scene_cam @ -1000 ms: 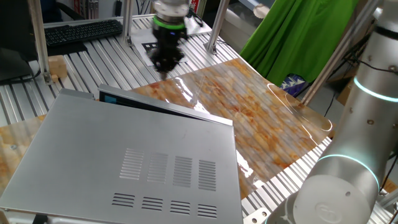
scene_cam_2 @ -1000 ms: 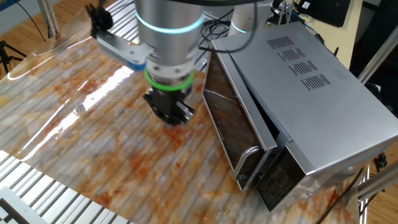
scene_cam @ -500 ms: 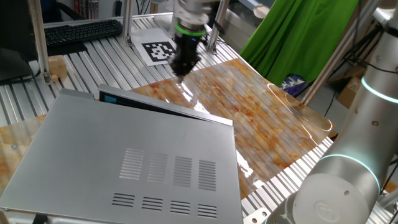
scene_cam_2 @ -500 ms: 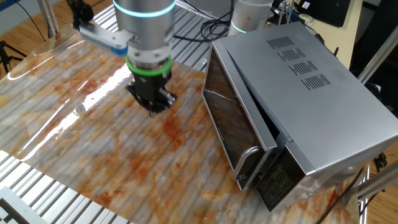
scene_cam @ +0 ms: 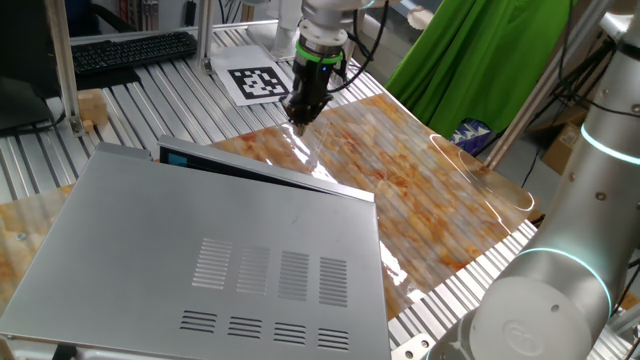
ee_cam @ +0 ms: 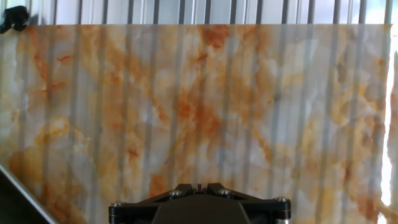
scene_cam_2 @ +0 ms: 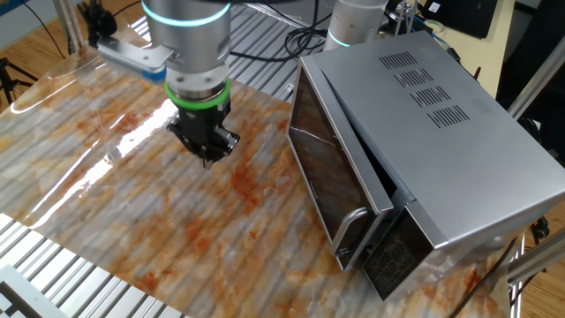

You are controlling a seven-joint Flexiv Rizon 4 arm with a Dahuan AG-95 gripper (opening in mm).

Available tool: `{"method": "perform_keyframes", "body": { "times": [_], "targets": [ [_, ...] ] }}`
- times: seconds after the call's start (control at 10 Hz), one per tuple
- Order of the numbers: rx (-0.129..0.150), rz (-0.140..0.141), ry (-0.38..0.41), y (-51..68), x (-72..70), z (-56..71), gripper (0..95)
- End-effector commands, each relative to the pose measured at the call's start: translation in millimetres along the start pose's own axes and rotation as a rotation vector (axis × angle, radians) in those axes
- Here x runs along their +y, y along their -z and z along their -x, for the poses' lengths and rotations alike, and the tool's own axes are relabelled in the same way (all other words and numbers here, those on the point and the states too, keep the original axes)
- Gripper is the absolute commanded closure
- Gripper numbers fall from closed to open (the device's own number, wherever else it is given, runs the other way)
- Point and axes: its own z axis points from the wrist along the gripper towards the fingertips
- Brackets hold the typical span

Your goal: Open the microwave door

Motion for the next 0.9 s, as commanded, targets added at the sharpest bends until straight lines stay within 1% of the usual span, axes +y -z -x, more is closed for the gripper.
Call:
{"method": "perform_keyframes", "body": {
  "times": [0.1,0.2,0.3,0.5,0.6,0.9],
  "targets": [
    [0.006,0.002,0.002,0.0,-0.3,-2.7,95.0],
    [0.004,0.008,0.009,-0.4,-2.3,-3.4,95.0],
    [-0.003,0.005,0.018,-1.2,-2.7,-3.1,95.0],
    [-0.020,0.013,0.016,-6.2,-3.0,-2.2,95.0],
    [-0.021,0.025,0.017,-9.2,-2.9,-1.6,95.0],
    [-0.019,0.022,0.026,-10.8,-2.9,-1.2,95.0]
  ]
}}
